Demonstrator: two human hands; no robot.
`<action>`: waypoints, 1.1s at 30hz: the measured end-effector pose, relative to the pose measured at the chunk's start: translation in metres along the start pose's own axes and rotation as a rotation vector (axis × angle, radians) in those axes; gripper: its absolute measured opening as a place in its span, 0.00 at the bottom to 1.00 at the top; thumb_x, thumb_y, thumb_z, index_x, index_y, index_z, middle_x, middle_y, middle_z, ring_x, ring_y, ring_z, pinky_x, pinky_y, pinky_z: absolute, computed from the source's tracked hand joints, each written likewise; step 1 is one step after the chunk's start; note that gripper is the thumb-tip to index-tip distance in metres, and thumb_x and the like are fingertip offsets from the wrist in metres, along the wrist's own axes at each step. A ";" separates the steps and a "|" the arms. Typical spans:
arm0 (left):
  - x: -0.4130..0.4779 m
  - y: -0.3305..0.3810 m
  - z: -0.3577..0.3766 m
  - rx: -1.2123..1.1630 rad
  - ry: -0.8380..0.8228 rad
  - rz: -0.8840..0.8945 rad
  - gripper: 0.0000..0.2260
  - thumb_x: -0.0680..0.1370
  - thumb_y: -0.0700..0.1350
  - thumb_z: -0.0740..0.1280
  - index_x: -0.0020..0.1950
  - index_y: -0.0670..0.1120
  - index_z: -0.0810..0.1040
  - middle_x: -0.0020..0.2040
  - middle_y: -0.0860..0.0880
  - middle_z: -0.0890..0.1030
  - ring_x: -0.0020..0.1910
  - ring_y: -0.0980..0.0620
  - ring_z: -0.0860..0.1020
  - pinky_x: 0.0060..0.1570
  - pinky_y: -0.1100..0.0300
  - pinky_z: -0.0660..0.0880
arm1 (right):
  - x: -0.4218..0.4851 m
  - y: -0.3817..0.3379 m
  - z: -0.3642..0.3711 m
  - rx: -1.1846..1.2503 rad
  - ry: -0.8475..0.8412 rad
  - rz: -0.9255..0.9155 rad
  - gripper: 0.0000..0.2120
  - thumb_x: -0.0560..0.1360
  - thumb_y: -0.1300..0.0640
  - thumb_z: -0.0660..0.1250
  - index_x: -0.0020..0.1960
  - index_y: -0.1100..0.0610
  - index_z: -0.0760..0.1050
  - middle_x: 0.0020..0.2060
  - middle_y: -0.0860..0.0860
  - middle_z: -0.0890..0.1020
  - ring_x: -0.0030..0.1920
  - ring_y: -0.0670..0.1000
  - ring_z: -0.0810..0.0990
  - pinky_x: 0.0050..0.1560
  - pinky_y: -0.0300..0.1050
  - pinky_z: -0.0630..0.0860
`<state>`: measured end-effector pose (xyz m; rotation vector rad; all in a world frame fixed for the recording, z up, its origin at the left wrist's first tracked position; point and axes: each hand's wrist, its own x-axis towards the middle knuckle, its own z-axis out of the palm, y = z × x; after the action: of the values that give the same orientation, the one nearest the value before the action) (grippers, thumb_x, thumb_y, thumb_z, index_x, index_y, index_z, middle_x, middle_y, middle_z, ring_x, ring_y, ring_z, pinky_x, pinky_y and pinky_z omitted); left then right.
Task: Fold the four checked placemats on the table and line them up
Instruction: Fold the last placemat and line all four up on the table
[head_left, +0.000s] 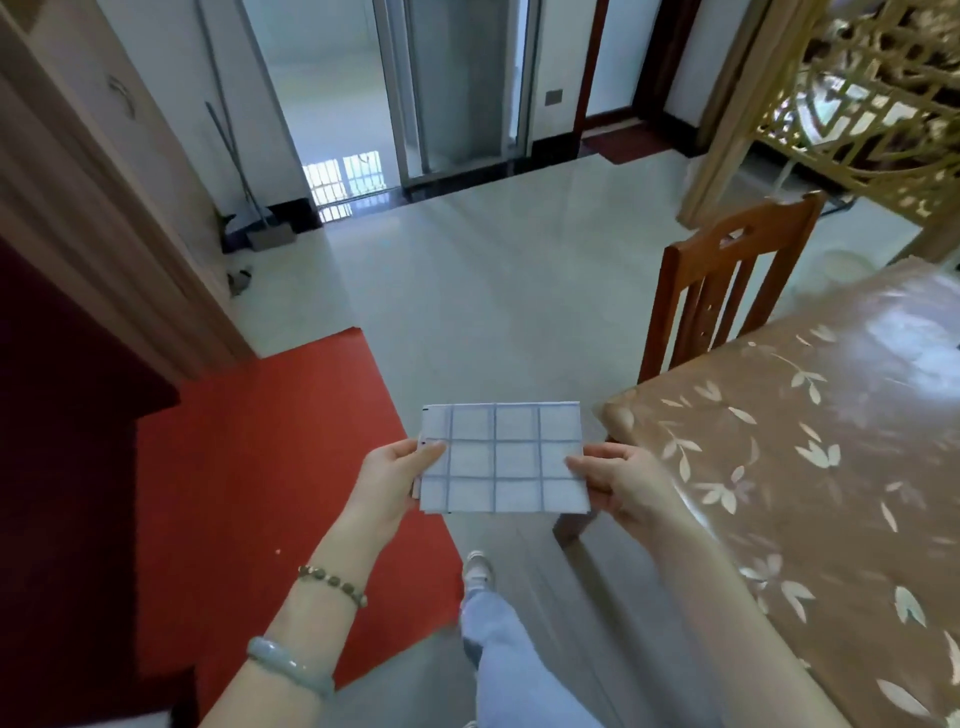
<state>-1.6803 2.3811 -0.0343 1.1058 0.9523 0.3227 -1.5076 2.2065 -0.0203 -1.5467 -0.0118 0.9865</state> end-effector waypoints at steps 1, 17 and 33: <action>0.011 0.004 -0.002 0.010 -0.006 -0.007 0.06 0.77 0.37 0.67 0.51 0.37 0.81 0.47 0.38 0.84 0.42 0.45 0.83 0.45 0.50 0.80 | 0.014 -0.006 0.006 0.006 0.002 0.001 0.10 0.70 0.70 0.70 0.52 0.68 0.76 0.44 0.62 0.83 0.42 0.57 0.83 0.46 0.49 0.81; 0.274 0.162 0.071 0.112 -0.092 -0.014 0.08 0.75 0.38 0.70 0.52 0.36 0.82 0.40 0.43 0.85 0.40 0.46 0.84 0.46 0.54 0.80 | 0.239 -0.179 0.019 0.135 0.117 -0.030 0.06 0.70 0.71 0.70 0.46 0.65 0.77 0.34 0.56 0.84 0.32 0.51 0.84 0.32 0.41 0.81; 0.547 0.309 0.206 0.312 -0.449 -0.038 0.05 0.75 0.40 0.69 0.44 0.43 0.85 0.41 0.43 0.84 0.35 0.51 0.77 0.35 0.61 0.68 | 0.433 -0.317 -0.004 0.409 0.480 -0.046 0.05 0.70 0.70 0.70 0.41 0.62 0.78 0.28 0.52 0.83 0.28 0.47 0.82 0.29 0.38 0.78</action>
<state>-1.1328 2.7510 -0.0092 1.3704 0.6314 -0.1112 -1.0682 2.5138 -0.0058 -1.3563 0.4622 0.5192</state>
